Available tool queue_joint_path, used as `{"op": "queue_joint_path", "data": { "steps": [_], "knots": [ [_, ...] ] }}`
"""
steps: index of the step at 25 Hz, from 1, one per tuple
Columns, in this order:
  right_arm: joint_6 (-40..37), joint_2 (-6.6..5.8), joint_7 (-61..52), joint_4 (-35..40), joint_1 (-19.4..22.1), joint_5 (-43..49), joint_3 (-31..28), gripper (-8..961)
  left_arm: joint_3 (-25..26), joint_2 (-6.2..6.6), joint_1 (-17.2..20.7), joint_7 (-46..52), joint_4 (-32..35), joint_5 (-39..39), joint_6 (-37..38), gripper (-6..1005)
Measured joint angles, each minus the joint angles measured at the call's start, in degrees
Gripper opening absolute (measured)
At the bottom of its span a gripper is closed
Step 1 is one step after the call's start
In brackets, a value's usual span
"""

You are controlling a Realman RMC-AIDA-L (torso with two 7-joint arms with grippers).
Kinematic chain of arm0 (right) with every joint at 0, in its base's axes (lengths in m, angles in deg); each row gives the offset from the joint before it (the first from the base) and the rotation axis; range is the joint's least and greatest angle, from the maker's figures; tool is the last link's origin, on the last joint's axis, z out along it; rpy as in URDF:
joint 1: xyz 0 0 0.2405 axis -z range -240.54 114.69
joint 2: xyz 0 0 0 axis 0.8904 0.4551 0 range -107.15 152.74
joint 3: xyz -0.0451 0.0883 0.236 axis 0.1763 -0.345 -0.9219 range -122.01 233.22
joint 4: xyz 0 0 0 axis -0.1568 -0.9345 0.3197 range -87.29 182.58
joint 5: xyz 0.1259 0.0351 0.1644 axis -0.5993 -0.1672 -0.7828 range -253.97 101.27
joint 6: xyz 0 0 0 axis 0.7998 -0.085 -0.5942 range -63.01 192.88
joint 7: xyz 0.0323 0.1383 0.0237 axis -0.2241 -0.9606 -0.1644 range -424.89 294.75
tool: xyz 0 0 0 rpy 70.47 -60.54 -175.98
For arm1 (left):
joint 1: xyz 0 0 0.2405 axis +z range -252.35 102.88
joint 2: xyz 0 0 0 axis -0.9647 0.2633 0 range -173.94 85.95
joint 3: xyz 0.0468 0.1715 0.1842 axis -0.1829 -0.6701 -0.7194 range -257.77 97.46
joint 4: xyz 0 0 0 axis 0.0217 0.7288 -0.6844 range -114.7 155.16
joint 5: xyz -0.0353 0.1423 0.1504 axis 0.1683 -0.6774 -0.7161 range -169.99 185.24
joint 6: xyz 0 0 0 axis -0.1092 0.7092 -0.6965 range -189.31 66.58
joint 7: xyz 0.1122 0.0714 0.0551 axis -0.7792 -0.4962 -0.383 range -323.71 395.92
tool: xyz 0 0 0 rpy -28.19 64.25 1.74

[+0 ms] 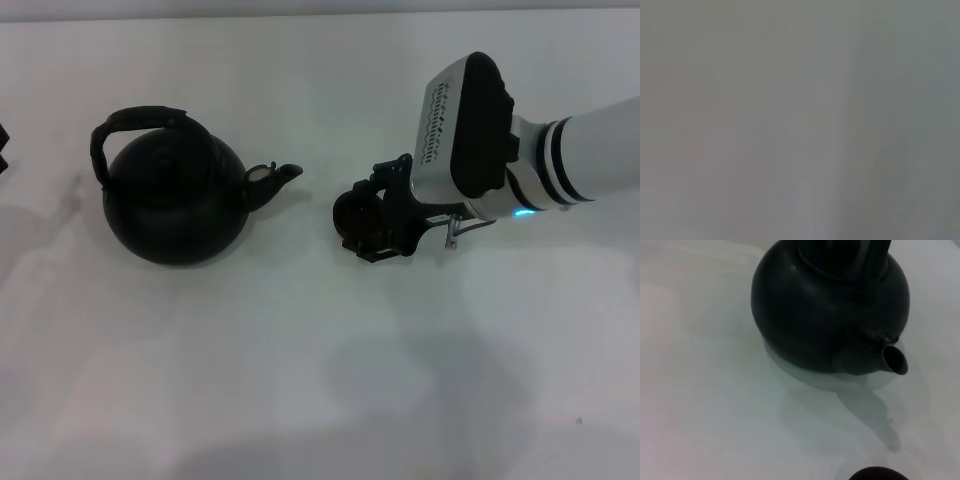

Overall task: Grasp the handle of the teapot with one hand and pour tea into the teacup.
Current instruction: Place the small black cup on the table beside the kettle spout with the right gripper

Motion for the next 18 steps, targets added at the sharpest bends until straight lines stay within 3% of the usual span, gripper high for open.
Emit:
{"op": "queue_joint_path", "data": {
  "steps": [18],
  "knots": [
    [1.3, -0.33, -1.6, -0.2, -0.4, 0.0, -0.5, 773, 0.2, -0.06, -0.2, 0.0, 0.1, 0.2, 0.0, 875]
  ]
}}
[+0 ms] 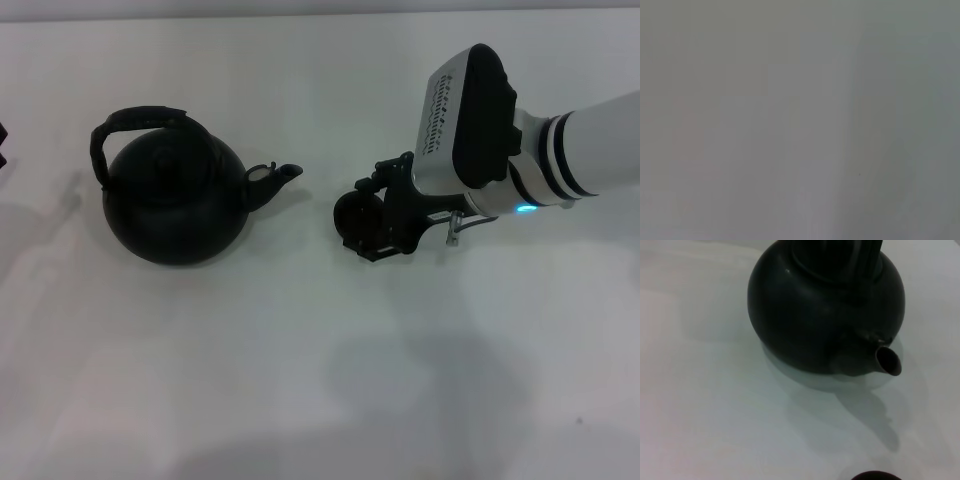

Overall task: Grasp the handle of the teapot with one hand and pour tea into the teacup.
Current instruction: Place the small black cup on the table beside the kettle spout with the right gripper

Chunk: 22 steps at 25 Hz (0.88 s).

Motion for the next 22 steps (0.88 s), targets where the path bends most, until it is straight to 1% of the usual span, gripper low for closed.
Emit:
{"op": "queue_joint_path", "data": {
  "steps": [11, 22],
  "knots": [
    [-0.3, -0.05, -0.6, -0.1, 0.0, 0.0, -0.2, 781, -0.2, 0.0, 0.0, 0.0, -0.1, -0.2, 0.0, 875],
    [-0.4, -0.22, -0.5, -1.9, 0.4, 0.4, -0.2, 857, -0.3, -0.08, 0.8, 0.0, -0.1, -0.2, 0.0, 876]
  ]
}}
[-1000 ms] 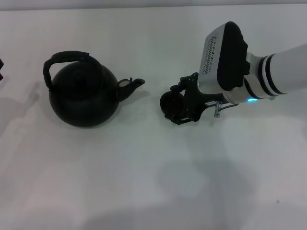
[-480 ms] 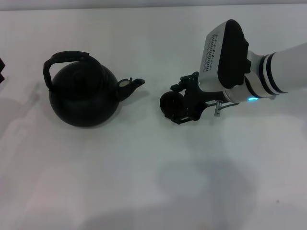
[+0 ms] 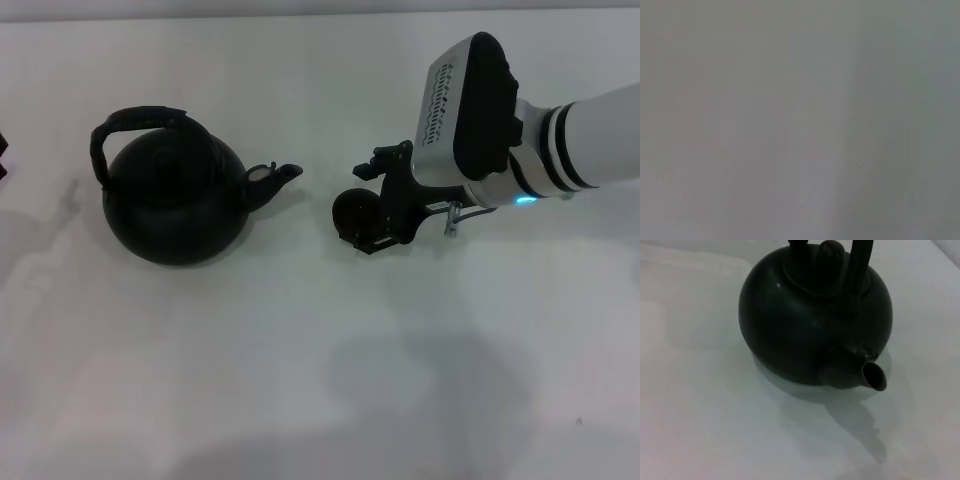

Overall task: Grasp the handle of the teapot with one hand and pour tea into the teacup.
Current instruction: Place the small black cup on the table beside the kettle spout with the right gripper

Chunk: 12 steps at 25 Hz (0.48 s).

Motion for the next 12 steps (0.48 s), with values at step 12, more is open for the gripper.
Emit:
{"op": "queue_joint_path", "data": {
  "steps": [12],
  "knots": [
    [7.4, -0.22, 0.0, -3.4, 1.0, -0.3, -6.3, 870, 0.0, 0.0, 0.1, 0.0, -0.1, 0.0, 0.1, 876]
  ]
}}
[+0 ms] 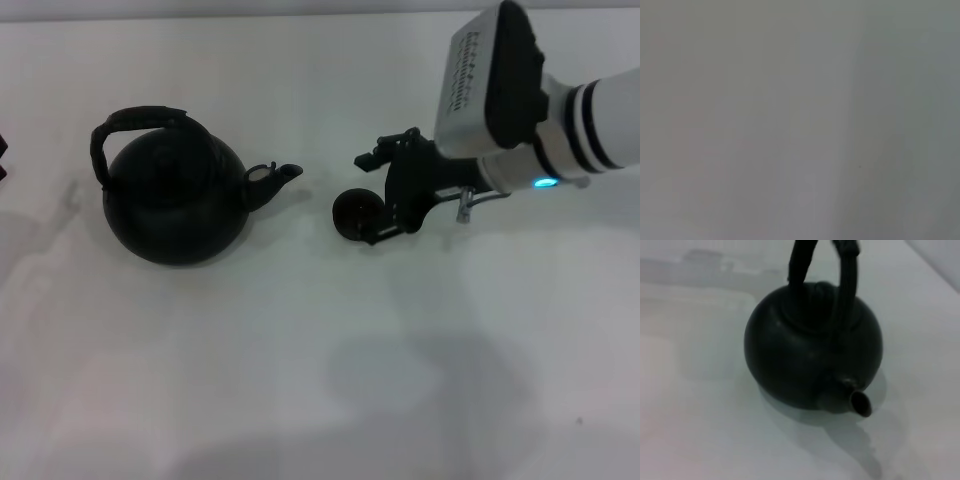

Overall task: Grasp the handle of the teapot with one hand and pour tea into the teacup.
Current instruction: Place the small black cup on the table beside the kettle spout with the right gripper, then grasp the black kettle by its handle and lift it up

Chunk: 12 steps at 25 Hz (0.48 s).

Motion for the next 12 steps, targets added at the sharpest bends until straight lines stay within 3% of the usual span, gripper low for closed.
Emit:
{"op": "queue_joint_path", "data": {
  "steps": [12],
  "knots": [
    [0.4, -0.12, 5.8, -7.3, 7.7, -1.7, -14.2, 870, -0.1, -0.06, 0.0, 0.0, 0.0, -0.2, 1.3, 875]
  ]
}}
